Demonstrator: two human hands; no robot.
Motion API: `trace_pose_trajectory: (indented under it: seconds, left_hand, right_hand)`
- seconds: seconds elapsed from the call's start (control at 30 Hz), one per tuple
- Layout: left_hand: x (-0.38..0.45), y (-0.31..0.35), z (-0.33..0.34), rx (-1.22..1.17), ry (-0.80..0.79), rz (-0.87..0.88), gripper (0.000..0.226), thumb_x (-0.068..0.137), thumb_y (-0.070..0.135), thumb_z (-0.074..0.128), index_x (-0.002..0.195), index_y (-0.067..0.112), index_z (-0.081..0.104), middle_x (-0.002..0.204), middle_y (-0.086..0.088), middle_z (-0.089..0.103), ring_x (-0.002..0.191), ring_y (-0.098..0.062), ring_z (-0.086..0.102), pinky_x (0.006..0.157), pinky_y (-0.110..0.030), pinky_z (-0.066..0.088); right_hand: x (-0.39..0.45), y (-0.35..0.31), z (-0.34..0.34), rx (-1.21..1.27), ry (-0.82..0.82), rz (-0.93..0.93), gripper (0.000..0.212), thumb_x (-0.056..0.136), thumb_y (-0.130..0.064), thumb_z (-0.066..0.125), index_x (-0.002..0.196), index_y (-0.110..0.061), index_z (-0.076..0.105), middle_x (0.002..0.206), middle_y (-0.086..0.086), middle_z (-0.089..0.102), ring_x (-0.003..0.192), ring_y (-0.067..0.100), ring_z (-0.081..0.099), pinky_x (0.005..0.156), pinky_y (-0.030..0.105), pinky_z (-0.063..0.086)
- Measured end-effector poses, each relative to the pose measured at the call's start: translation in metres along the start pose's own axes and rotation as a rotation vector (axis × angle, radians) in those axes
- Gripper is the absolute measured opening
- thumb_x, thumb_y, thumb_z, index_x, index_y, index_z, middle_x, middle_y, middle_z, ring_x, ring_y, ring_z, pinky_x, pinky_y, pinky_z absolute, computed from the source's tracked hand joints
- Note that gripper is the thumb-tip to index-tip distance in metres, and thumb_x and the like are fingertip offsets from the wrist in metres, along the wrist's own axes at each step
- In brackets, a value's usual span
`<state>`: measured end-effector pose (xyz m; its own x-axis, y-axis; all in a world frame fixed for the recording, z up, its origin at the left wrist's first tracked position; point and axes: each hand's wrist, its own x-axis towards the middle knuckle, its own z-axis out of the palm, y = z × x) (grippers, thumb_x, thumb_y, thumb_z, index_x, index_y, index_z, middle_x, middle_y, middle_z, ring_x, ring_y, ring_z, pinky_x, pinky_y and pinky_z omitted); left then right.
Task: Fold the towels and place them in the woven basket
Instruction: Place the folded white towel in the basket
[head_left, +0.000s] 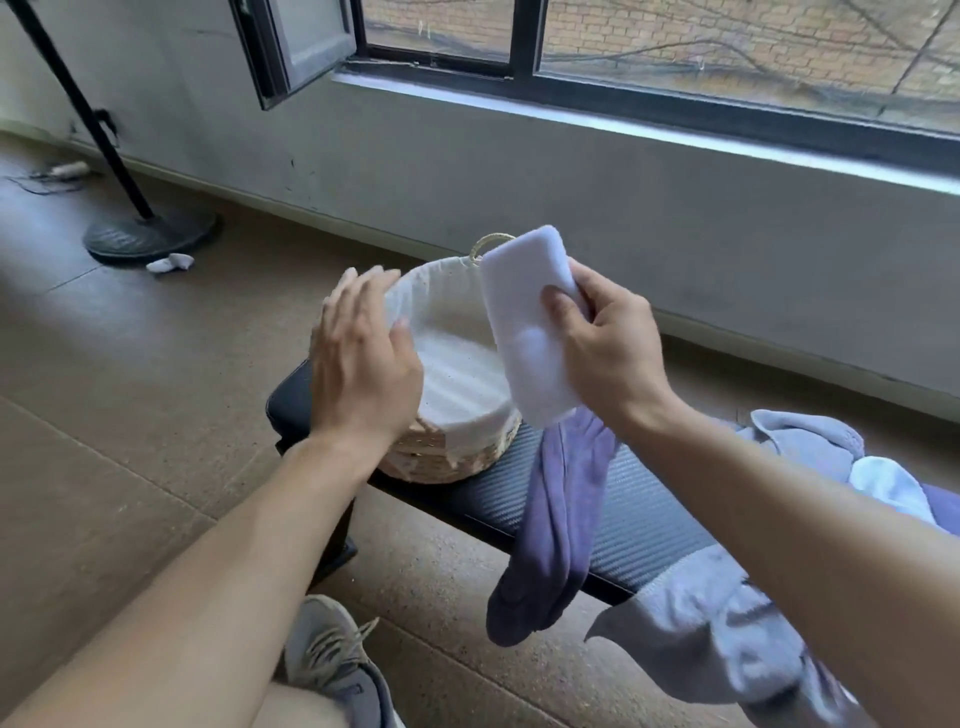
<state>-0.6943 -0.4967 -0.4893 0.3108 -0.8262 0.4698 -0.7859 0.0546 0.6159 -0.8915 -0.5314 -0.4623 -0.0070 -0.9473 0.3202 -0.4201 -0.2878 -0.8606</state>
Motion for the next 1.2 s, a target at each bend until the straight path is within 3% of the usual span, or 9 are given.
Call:
trace_pose_trajectory:
  seconds: [0.1,0.23,0.3,0.5,0.63,0.8,0.9,1.03,1.2]
  left_hand:
    - [0.008,-0.009,-0.004,-0.043,-0.034,-0.154,0.045,0.103,0.018,0.043,0.148,0.015,0.043,0.157,-0.005,0.041,0.153,-0.020,0.020,0.125,-0.040,0.017]
    - [0.009,-0.013,0.001,-0.106,-0.126,-0.300,0.056,0.105,0.023,0.038,0.158,0.015,0.027,0.167,-0.003,0.024,0.156,-0.015,0.007,0.126,-0.034,0.007]
    - [0.011,-0.015,0.002,-0.152,-0.137,-0.360,0.058,0.106,0.026,0.036,0.161,0.016,0.021,0.169,-0.002,0.017,0.156,-0.013,0.003,0.125,-0.032,0.006]
    - [0.017,-0.022,-0.001,-0.245,-0.205,-0.478,0.056,0.108,0.031,0.032,0.161,0.020,0.020,0.169,0.002,0.016,0.156,-0.014,0.010,0.125,-0.032,0.008]
    - [0.019,-0.027,0.002,-0.160,-0.307,-0.442,0.056,0.106,0.023,0.033,0.160,0.014,0.024,0.170,0.002,0.012,0.156,-0.011,0.002,0.123,-0.028,0.003]
    - [0.025,-0.030,-0.002,-0.070,-0.415,-0.458,0.044,0.102,0.016,0.033,0.142,0.014,0.052,0.168,-0.006,0.019,0.155,-0.023,0.016,0.118,-0.033,0.018]
    - [0.023,-0.027,-0.005,-0.029,-0.453,-0.453,0.049,0.103,0.017,0.032,0.151,0.014,0.043,0.169,-0.008,0.011,0.156,-0.024,0.009,0.122,-0.038,0.013]
    - [0.023,-0.027,-0.006,0.015,-0.508,-0.442,0.049,0.100,0.015,0.030,0.146,0.009,0.042,0.169,-0.011,0.009,0.157,-0.023,0.003,0.123,-0.042,0.014]
    - [0.023,-0.025,-0.006,0.107,-0.557,-0.352,0.055,0.101,0.016,0.027,0.155,0.012,0.033,0.169,-0.005,0.013,0.157,-0.024,0.005,0.125,-0.043,0.013]
  right_hand:
    - [0.029,-0.003,0.028,-0.088,-0.154,-0.045,0.027,0.096,-0.027,0.056,0.117,-0.033,0.071,0.096,-0.013,0.075,0.091,0.012,0.069,0.085,0.033,0.055]
    - [0.052,0.008,0.074,-0.217,-0.380,-0.083,0.021,0.098,-0.024,0.059,0.112,-0.025,0.074,0.094,-0.007,0.073,0.091,0.014,0.063,0.081,0.019,0.048]
    - [0.054,0.022,0.094,-0.246,-0.490,-0.072,0.020,0.096,-0.026,0.058,0.108,-0.025,0.075,0.084,-0.009,0.069,0.083,0.013,0.060,0.075,0.027,0.046]
    - [0.051,0.042,0.126,-0.347,-0.821,0.061,0.028,0.096,-0.032,0.063,0.082,-0.007,0.061,0.074,-0.001,0.046,0.070,0.014,0.042,0.065,0.032,0.034]
    - [0.048,0.043,0.130,-0.455,-0.876,0.056,0.034,0.099,-0.034,0.059,0.089,-0.002,0.061,0.070,-0.001,0.046,0.066,0.015,0.041,0.066,0.034,0.034]
    - [0.047,0.038,0.128,-0.426,-0.880,0.033,0.033,0.101,-0.032,0.058,0.074,-0.016,0.048,0.067,-0.003,0.039,0.061,0.014,0.035,0.062,0.034,0.030]
    - [0.046,0.038,0.127,-0.434,-0.880,0.021,0.037,0.103,-0.034,0.056,0.071,-0.018,0.044,0.067,-0.003,0.040,0.063,0.016,0.037,0.062,0.034,0.030]
    - [0.040,0.032,0.129,-0.640,-0.975,-0.019,0.025,0.107,-0.034,0.046,0.092,-0.016,0.055,0.076,-0.002,0.052,0.074,0.017,0.046,0.062,0.029,0.033]
    - [0.040,0.026,0.125,-0.709,-0.951,-0.104,0.044,0.108,-0.027,0.042,0.148,-0.009,0.044,0.138,0.016,0.058,0.122,0.033,0.059,0.100,0.040,0.046]
